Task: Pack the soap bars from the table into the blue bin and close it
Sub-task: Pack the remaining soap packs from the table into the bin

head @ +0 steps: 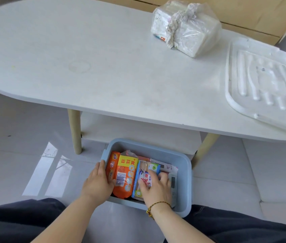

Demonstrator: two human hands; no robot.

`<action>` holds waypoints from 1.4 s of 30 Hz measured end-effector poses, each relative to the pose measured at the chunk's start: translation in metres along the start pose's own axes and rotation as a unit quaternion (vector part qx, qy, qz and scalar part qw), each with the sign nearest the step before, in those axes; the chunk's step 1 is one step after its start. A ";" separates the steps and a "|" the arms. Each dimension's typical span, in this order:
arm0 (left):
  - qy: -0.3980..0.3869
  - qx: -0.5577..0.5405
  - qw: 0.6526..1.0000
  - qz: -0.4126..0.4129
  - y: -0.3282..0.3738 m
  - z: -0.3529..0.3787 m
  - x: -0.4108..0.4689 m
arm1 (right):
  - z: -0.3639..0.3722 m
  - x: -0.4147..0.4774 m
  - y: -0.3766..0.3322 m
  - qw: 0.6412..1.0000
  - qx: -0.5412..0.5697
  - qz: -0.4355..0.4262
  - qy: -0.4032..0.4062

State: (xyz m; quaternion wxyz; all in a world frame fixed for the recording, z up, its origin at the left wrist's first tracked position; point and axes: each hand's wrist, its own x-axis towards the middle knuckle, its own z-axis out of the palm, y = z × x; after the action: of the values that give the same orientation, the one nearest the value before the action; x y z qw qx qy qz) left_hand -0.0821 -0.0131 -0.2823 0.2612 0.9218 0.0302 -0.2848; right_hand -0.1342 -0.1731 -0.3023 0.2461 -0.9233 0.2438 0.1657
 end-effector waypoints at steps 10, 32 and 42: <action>-0.023 0.014 1.000 -0.002 -0.001 -0.002 -0.001 | 0.009 0.013 -0.007 0.983 -0.077 -0.052 -0.159; 0.375 0.051 0.861 0.341 0.087 -0.141 -0.090 | -0.231 -0.064 -0.102 0.770 -0.038 -0.533 0.349; 0.372 0.141 0.887 0.233 0.087 -0.159 -0.056 | -0.321 0.069 -0.159 0.951 -0.103 -0.179 0.231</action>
State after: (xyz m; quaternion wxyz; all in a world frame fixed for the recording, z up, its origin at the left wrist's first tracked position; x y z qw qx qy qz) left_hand -0.0305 -0.0040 -0.1000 0.1568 0.9678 -0.1315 0.1467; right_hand 0.0668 -0.2490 -0.0077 0.1120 -0.9852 0.1066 -0.0741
